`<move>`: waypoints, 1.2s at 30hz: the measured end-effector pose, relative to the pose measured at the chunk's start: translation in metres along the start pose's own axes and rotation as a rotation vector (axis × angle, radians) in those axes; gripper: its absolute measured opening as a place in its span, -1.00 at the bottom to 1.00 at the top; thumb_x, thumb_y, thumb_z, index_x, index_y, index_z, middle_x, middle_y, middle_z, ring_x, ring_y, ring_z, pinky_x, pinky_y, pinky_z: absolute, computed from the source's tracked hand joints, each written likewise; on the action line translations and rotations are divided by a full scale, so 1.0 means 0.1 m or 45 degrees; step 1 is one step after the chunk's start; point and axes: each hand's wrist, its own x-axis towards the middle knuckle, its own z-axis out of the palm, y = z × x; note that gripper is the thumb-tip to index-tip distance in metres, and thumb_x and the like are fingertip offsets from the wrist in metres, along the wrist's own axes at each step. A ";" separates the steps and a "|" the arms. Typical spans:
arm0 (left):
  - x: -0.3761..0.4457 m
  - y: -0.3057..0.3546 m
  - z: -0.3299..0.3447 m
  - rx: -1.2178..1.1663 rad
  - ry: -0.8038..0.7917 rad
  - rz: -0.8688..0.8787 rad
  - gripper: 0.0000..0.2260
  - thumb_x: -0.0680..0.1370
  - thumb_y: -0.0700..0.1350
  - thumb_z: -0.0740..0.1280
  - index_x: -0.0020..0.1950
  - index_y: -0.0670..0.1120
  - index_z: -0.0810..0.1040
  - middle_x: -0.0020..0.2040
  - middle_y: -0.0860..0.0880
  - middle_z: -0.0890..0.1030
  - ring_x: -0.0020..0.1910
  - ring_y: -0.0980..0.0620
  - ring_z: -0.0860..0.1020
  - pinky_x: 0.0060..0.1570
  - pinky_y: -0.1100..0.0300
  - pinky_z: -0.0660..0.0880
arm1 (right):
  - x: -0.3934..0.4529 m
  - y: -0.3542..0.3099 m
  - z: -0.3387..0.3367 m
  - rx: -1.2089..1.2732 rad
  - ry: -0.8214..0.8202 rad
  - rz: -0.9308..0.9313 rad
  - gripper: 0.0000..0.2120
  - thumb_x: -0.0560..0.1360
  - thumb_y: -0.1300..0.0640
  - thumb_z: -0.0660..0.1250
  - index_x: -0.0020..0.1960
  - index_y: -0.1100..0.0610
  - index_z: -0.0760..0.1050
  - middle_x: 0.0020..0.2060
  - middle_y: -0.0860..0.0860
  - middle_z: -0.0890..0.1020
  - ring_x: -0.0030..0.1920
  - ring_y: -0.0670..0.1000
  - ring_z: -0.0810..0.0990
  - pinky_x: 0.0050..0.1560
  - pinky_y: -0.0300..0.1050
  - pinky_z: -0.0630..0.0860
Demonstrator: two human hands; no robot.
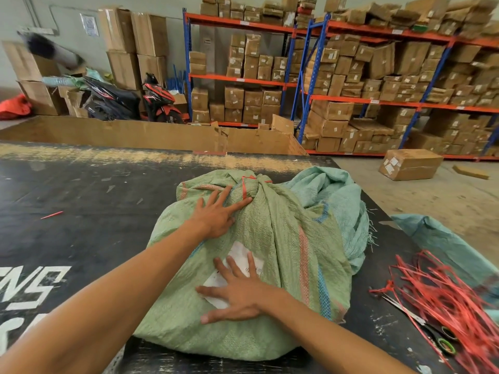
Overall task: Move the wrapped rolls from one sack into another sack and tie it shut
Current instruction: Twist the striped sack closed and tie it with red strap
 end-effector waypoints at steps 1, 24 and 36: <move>-0.01 0.01 0.00 -0.020 -0.002 -0.012 -0.43 0.68 0.08 0.04 0.47 0.46 -0.29 0.61 -0.03 -0.29 0.59 -0.20 -0.17 0.46 -0.34 0.03 | -0.04 0.02 -0.04 0.065 0.025 0.001 -0.25 0.47 -0.52 0.00 0.57 -0.30 -0.09 0.58 0.10 -0.29 0.53 0.21 -0.42 0.36 0.38 -0.52; -0.15 0.55 -0.02 -0.827 0.119 -0.538 0.13 0.22 0.66 0.11 0.56 0.17 -0.36 0.61 -0.18 0.03 0.57 -0.26 0.02 0.43 -0.39 -0.09 | -0.79 1.02 -0.48 0.797 0.908 1.072 -0.07 0.24 -0.59 0.23 0.45 -0.11 0.20 0.41 0.08 0.30 0.43 0.19 0.28 0.38 0.26 0.24; 0.02 0.72 -0.38 -1.347 0.533 -0.776 -0.61 0.48 0.01 0.41 0.23 -0.17 0.56 0.13 -0.15 0.64 0.19 -0.16 0.56 0.22 0.06 0.46 | -0.80 1.37 -0.63 1.306 0.620 0.373 -0.76 0.55 -0.03 0.39 0.18 0.00 0.61 0.02 -0.14 0.67 0.06 -0.10 0.62 0.05 -0.28 0.51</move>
